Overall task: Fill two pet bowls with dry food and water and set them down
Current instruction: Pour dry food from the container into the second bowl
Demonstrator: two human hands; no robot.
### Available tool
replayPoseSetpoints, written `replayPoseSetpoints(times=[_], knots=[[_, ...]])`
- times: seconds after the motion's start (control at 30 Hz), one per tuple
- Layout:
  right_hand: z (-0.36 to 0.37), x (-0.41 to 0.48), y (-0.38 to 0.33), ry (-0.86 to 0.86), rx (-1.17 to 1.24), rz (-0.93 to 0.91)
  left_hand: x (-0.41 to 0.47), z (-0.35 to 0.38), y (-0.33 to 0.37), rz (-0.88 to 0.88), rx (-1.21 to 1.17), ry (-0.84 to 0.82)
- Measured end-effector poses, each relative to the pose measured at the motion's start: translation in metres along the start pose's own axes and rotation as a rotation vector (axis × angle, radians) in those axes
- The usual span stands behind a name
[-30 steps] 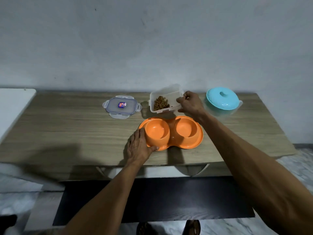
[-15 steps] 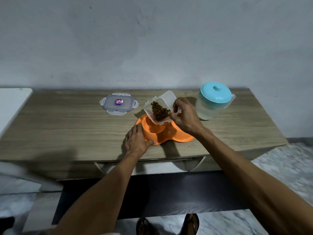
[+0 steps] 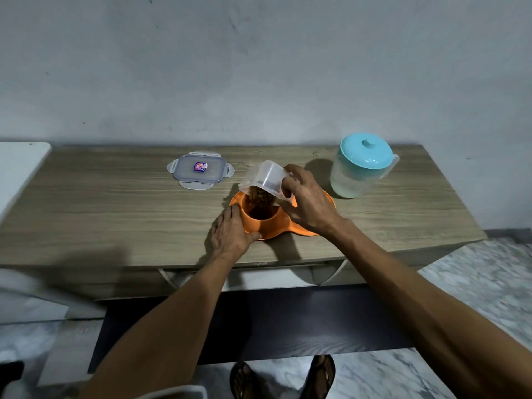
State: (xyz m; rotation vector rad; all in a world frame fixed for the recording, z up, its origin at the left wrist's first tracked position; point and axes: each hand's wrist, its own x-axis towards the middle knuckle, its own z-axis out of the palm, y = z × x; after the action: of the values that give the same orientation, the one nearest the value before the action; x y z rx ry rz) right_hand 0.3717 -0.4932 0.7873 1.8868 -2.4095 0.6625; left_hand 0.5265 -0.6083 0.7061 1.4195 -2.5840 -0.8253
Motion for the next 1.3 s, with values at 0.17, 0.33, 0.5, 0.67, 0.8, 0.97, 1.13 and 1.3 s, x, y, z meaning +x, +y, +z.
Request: replayPoseSetpoints(times=[0.17,0.33,0.5,0.67,0.8,0.97,1.13,1.3], knots=[[0.001,-0.002,0.002,0.004,-0.018,-0.037,0.001,0.001,0.001,0.010,0.015,0.004],[0.000,-0.004,0.002,0.021,-0.054,-0.091,0.002,0.002,0.000,0.006,0.020,-0.004],[-0.001,-0.004,0.002,0.041,-0.069,-0.141,0.003,0.003,-0.001,0.002,0.023,-0.003],[-0.001,-0.003,0.003,0.057,-0.083,-0.171,0.002,0.002,0.001,-0.010,0.019,-0.014],[0.002,-0.001,0.003,0.088,-0.062,-0.144,0.002,0.002,0.001,-0.006,0.041,-0.002],[0.001,0.007,0.009,0.211,0.161,0.049,0.002,0.001,0.001,0.015,0.021,-0.004],[-0.008,0.025,0.017,0.318,0.398,0.411,0.002,0.001,0.000,0.015,0.026,0.001],[0.001,0.053,0.036,0.337,0.665,0.724,0.003,0.002,0.000,0.012,0.031,-0.006]])
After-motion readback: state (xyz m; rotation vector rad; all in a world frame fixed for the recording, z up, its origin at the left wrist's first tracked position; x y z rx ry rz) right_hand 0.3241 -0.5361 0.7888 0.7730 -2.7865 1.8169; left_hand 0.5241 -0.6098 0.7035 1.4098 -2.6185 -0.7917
